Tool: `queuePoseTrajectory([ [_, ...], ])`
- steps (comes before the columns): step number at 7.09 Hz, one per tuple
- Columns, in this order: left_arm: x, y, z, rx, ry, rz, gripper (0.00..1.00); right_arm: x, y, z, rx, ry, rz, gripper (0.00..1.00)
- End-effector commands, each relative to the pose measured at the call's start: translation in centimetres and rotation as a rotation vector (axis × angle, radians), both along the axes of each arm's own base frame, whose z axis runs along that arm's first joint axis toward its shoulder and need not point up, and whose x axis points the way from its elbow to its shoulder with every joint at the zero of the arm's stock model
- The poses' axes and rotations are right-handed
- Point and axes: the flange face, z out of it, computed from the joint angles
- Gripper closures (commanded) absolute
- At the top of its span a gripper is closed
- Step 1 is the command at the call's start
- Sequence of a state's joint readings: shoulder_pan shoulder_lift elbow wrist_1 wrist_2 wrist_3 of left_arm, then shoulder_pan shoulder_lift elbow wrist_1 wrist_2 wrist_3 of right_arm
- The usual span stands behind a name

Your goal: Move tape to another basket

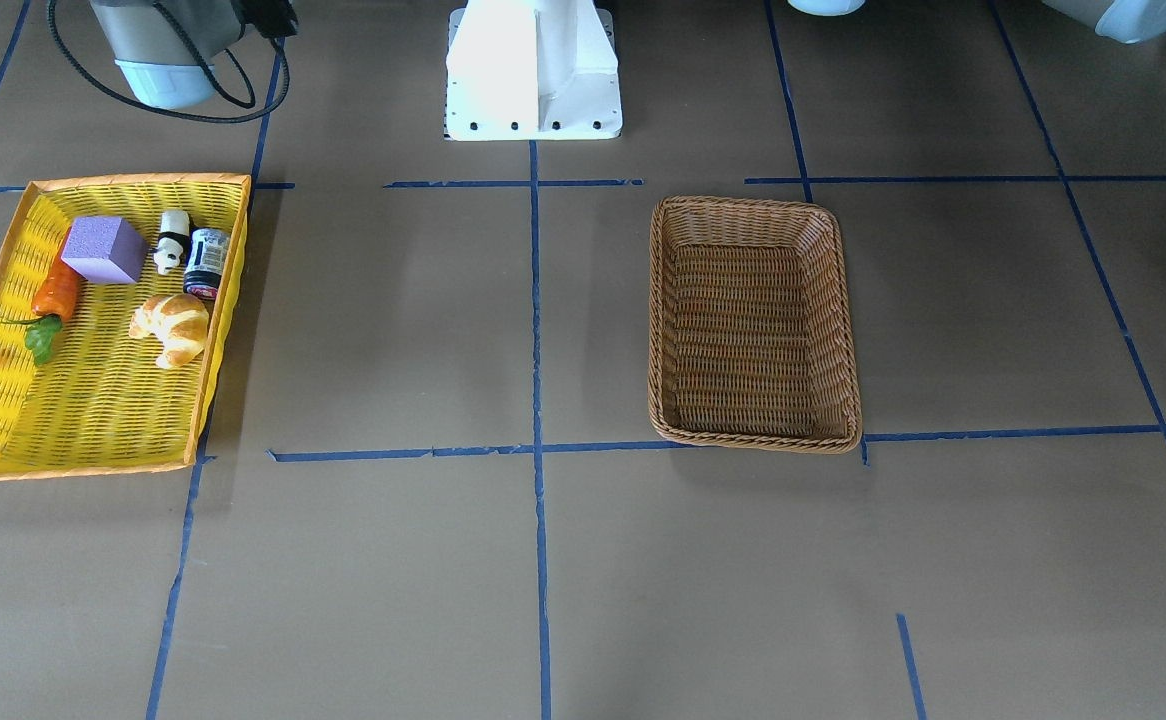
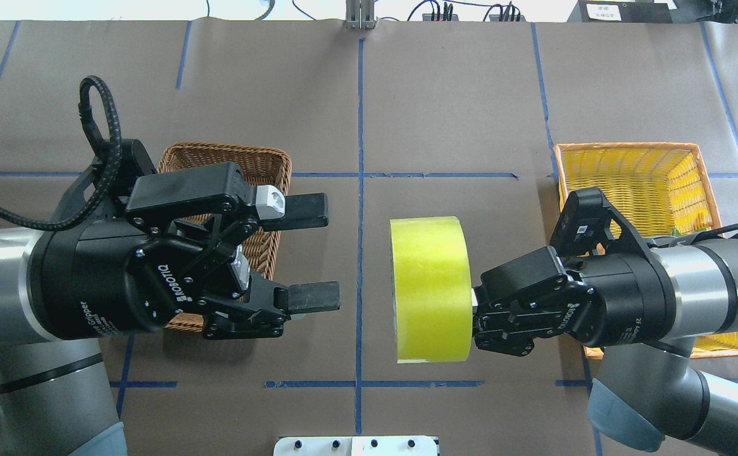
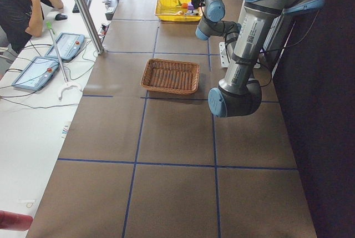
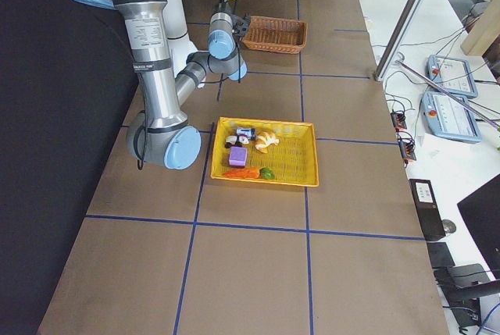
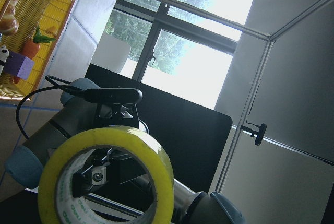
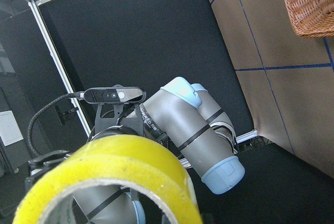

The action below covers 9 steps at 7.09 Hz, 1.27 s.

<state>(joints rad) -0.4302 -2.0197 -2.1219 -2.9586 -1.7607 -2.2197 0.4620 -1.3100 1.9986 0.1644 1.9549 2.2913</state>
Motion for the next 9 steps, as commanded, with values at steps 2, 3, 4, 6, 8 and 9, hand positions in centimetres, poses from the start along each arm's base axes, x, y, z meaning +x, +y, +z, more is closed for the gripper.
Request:
queuePoseTrajectory([
  [2,1.1,-0.2,-0.5,-0.035,0.018,-0.018,0.0,-1.3,0.9,-0.5,-0.043,-0.016,-0.008,1.0],
  [3,1.8,0.4,-0.5,-0.059,0.028,-0.012,0.0,-1.5,1.1,-0.5,-0.046,-0.016,-0.01,1.0],
  [4,1.8,0.3,-0.8,-0.058,0.034,-0.014,0.0,-1.5,1.2,-0.5,-0.045,-0.016,-0.012,1.0],
  [6,1.9,0.4,-1.0,-0.057,0.038,-0.013,0.02,-1.7,1.3,-0.6,-0.048,-0.014,-0.014,1.0],
  [8,1.9,0.4,-1.0,-0.057,0.038,-0.011,0.18,-1.8,1.3,-0.6,-0.048,-0.012,-0.015,0.99],
  [9,1.9,0.4,-1.0,-0.057,0.037,-0.011,0.42,-1.8,1.3,-0.6,-0.048,-0.012,-0.017,0.99],
])
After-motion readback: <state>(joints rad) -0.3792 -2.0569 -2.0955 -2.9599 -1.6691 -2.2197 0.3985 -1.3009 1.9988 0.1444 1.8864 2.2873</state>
